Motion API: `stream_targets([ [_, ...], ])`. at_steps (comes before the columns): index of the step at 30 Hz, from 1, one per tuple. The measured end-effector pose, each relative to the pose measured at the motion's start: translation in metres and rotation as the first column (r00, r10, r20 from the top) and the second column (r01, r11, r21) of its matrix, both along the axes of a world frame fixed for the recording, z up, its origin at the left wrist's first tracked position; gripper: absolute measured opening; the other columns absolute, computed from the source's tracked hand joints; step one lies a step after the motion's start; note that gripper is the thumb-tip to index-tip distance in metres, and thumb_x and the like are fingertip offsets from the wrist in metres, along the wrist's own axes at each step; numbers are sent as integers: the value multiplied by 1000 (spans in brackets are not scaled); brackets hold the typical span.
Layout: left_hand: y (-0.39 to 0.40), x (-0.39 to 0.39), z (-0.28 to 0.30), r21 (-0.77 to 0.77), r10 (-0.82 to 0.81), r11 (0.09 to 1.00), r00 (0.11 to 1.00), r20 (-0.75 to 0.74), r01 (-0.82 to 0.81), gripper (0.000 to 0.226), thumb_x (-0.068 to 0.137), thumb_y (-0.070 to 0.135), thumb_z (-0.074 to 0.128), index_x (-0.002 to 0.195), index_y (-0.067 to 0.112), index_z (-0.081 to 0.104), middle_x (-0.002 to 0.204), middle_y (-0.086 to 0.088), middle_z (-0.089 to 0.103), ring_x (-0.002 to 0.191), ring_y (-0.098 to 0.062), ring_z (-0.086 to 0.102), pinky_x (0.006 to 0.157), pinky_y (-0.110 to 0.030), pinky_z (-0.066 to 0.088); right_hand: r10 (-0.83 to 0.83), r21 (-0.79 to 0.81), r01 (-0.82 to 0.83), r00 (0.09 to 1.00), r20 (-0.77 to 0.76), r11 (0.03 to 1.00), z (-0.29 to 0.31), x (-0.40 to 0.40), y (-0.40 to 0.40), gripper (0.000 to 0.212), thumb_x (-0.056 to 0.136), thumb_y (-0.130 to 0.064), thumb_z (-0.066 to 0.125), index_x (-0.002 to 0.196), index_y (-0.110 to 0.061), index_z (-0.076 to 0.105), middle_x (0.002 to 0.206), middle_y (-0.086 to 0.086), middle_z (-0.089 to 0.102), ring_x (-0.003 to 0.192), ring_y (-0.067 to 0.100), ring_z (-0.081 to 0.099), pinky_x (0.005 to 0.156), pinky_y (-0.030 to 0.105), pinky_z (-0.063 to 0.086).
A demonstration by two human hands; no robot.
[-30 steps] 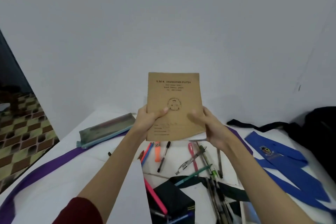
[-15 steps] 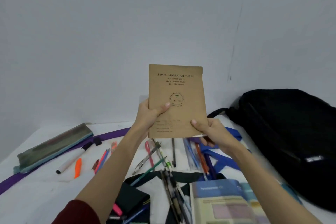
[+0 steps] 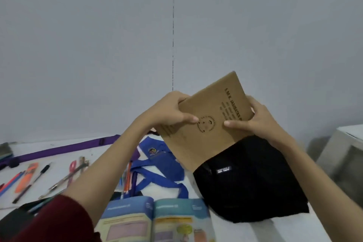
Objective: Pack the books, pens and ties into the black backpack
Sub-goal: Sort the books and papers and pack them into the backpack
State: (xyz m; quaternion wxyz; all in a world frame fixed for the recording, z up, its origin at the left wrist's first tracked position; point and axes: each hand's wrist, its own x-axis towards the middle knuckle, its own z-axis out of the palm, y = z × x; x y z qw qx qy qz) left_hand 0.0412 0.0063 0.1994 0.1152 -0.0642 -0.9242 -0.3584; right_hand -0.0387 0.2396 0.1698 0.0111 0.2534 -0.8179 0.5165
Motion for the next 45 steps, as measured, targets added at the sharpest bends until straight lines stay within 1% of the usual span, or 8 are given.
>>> stream_targets([
  [8, 82, -56, -13, -381, 47, 919, 988, -148, -101, 16, 77, 37, 72, 80, 34, 57, 73, 16, 54, 74, -5, 52, 58, -23, 33, 222, -55, -215, 948, 227, 975, -8, -37, 80, 11, 86, -4, 65, 92, -13, 67, 79, -4, 74, 75, 12, 70, 63, 20, 53],
  [11, 86, -70, -41, -236, 93, 960, 969, -230, -149, 40, 81, 29, 69, 117, 29, 53, 105, 12, 54, 101, -8, 50, 81, -25, 42, 158, -96, -138, 954, 253, 986, -21, -51, 96, 9, 89, -3, 61, 91, -10, 67, 75, -4, 73, 71, 13, 70, 59, 21, 53],
  [15, 94, -58, -83, -66, 131, 981, 873, -469, -183, 16, 84, 31, 64, 90, 19, 55, 88, 11, 49, 82, -3, 48, 74, -21, 40, 74, -296, 36, 933, 352, 955, -38, -71, 119, 10, 88, -3, 61, 95, -8, 66, 86, 3, 73, 78, 20, 68, 61, 26, 55],
  [20, 111, -22, -135, -369, -106, 915, 980, 167, 162, 48, 74, 69, 58, 109, 36, 61, 109, 20, 51, 98, 4, 48, 88, -29, 48, 62, -477, 182, 890, 452, 860, -48, -89, 129, 16, 88, -1, 61, 99, -12, 63, 96, 4, 70, 82, 16, 67, 65, 30, 52],
  [28, 111, -11, -154, -351, -145, 906, 954, 264, 235, 43, 78, 50, 69, 118, 37, 63, 127, 20, 46, 116, 2, 35, 99, -20, 33, 198, -532, 95, 862, 467, 842, -56, -96, 117, 25, 87, -4, 60, 111, -11, 62, 101, 3, 70, 85, 16, 69, 62, 30, 56],
  [34, 99, -23, -153, 104, 174, 977, 975, 135, -189, 24, 93, 16, 57, 72, 18, 69, 59, 17, 60, 58, 3, 54, 57, -12, 40, 421, -538, -132, 783, 459, 832, -64, -94, 124, 40, 70, -16, 77, 107, -10, 63, 92, 5, 74, 80, 19, 71, 62, 31, 58],
  [41, 57, -72, -122, 742, 308, 366, 825, 473, -562, 23, 90, 9, 43, 71, 13, 53, 68, -6, 56, 57, -17, 53, 56, -26, 43, 438, -239, -369, 705, 558, 898, -69, -92, 134, 56, 52, -21, 90, 102, -7, 69, 105, 16, 69, 87, 30, 68, 74, 40, 58],
  [45, 60, -78, -71, 734, 252, 539, 911, 328, -413, 34, 95, 31, 47, 70, 12, 58, 70, -7, 62, 65, -20, 57, 61, -28, 44, 359, -139, -353, 701, 616, 925, -75, -89, 142, 37, 67, -13, 75, 102, -5, 69, 106, 19, 69, 90, 34, 66, 86, 47, 52],
])
